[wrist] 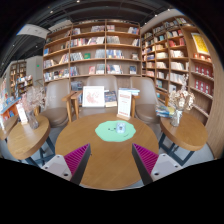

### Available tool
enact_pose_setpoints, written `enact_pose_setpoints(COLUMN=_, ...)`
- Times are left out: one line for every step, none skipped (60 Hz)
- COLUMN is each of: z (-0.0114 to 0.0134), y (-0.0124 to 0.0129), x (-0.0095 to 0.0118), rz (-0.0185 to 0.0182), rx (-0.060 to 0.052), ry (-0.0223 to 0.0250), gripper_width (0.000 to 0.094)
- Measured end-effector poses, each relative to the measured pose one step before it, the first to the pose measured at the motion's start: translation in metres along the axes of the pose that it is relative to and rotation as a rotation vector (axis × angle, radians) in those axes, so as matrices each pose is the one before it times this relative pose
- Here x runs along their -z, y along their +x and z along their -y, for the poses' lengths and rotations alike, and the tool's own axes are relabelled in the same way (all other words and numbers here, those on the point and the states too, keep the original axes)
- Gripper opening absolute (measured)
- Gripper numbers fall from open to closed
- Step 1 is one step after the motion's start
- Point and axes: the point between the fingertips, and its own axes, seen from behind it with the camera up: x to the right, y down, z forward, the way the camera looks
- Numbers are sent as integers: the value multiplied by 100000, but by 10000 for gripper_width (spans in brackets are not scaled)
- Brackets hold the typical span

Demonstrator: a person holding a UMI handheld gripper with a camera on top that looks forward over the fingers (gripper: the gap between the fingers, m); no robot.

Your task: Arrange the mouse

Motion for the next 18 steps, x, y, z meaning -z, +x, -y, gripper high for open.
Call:
enact_pose_setpoints(z=-25, y=51, x=199, rz=-88, rx=415, ry=360, gripper_width=854)
enact_pose_setpoints(z=-67, y=84, x=157, rz=-257, rx=376, ry=184, gripper_width=853)
enact_pose_setpoints(z=-16, y=269, x=137, rz=-323, rx=197, ry=77, gripper_width=854)
enact_pose_setpoints(z=-7, y=88, x=158, rz=-438, rx=64, ry=201, gripper_width=852)
enact_pose_setpoints(z=45, y=129, x=162, rz=-407, rx=28, ry=437, gripper_width=854)
enact_pose_setpoints(z=103, y=78, x=184, rz=-258, rx=-164, ry=671, gripper_width=856)
enact_pose_setpoints(z=139, y=26, x=155, rz=-102, rx=-117, ry=782, gripper_width=858)
enact_pose_setpoints(z=123, y=-47, x=146, rz=82, rx=246, ry=723, gripper_width=860)
enact_pose_setpoints(z=103, y=-99, x=164, rz=262, rx=672, ry=559, gripper_width=861)
enact_pose_setpoints(z=69, y=-122, x=125, rz=386, rx=801, ry=486, gripper_width=863)
enact_pose_setpoints(z=54, y=-60, x=57, rz=370, rx=841, ry=364, gripper_width=862)
enact_pose_setpoints(z=49, y=-15, x=82, rz=270, rx=455, ry=-176, gripper_width=859)
enact_pose_setpoints(z=-126, y=-56, x=50, rz=86, rx=75, ry=-314, gripper_width=856)
enact_pose_setpoints(z=-125, y=-14, x=77, rz=-14, rx=-186, ry=-459, gripper_width=852)
enact_pose_setpoints(z=-100, y=-30, x=81, rz=74, rx=-364, ry=-376, gripper_width=852)
enact_pose_setpoints(z=-68, y=-72, x=76, rz=194, rx=-374, ry=-216, gripper_width=854)
enact_pose_setpoints(z=-54, y=-94, x=43, rz=327, rx=-287, ry=-153, gripper_width=854)
enact_pose_setpoints(z=-30, y=-101, x=54, rz=378, rx=-198, ry=-54, gripper_width=854)
